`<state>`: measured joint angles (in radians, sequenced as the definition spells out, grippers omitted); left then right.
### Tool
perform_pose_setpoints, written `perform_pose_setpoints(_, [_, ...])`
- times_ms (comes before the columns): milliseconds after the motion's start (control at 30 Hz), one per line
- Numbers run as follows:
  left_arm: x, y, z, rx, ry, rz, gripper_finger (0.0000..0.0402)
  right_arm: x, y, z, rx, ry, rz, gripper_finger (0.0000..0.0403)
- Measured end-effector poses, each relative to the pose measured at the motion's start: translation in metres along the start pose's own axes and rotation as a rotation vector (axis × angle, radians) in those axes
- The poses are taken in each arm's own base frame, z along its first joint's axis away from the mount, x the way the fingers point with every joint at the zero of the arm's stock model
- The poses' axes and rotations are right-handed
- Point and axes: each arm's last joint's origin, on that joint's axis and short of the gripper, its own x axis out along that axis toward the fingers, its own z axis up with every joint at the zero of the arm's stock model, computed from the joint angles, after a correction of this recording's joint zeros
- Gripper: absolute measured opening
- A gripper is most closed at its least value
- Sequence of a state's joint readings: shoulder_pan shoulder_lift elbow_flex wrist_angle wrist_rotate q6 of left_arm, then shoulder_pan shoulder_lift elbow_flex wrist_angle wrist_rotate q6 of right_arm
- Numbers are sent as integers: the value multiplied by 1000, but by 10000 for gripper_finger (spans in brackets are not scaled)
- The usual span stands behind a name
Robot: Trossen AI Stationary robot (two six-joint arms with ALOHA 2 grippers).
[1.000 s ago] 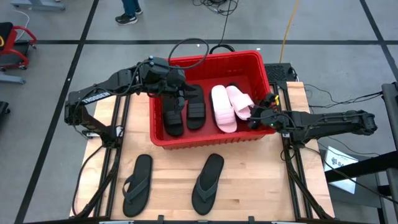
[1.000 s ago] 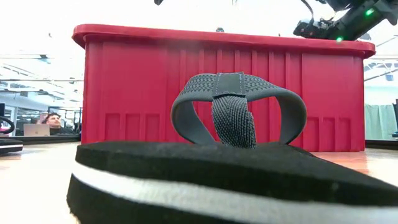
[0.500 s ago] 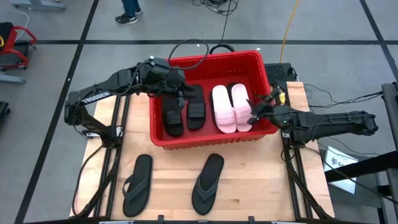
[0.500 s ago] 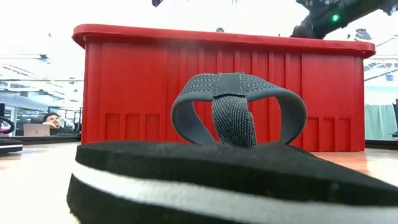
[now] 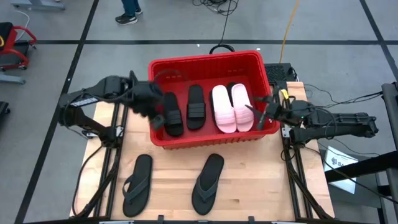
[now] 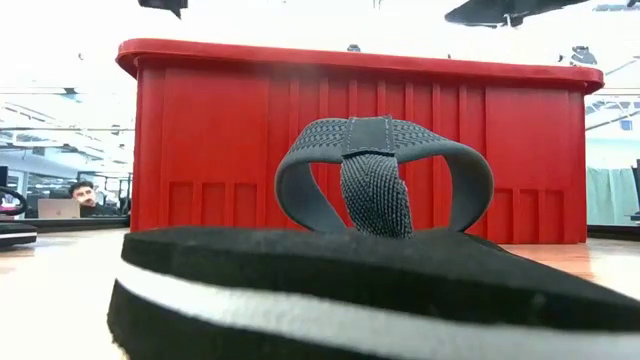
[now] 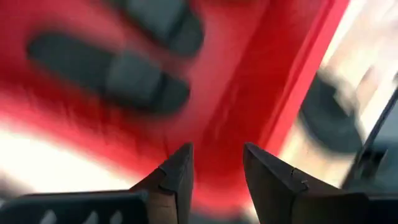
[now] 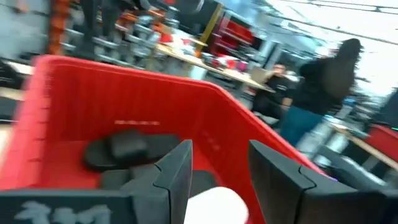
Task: Pick and place slides into bin
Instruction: Put the black slipper into the red organizer bin
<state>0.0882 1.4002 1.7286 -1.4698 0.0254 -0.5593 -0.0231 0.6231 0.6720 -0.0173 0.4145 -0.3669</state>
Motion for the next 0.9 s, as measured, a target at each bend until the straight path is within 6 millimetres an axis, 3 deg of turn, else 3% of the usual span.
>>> perform_pose_setpoints(200, [16, -25, -36, -138, 235, -24, 131, -2, 5, -4, -32, 7, 142, 143])
perform_pose_setpoints(367, [44, -54, -45, -157, 208, -169, 131, -3, 6, -7, -43, 32, 154, 139])
perform_pose_setpoints(533, [72, -80, -46, -47, 78, -379, 131, -3, 6, -8, -46, 39, 157, 139])
perform_pose_setpoints(667, [87, -87, -58, -112, 131, -420, 131, -3, 6, -10, -54, 58, 165, 139])
perform_pose_setpoints(900, [112, -86, -107, -252, 492, -303, 131, -4, 6, -11, -64, 67, 169, 135])
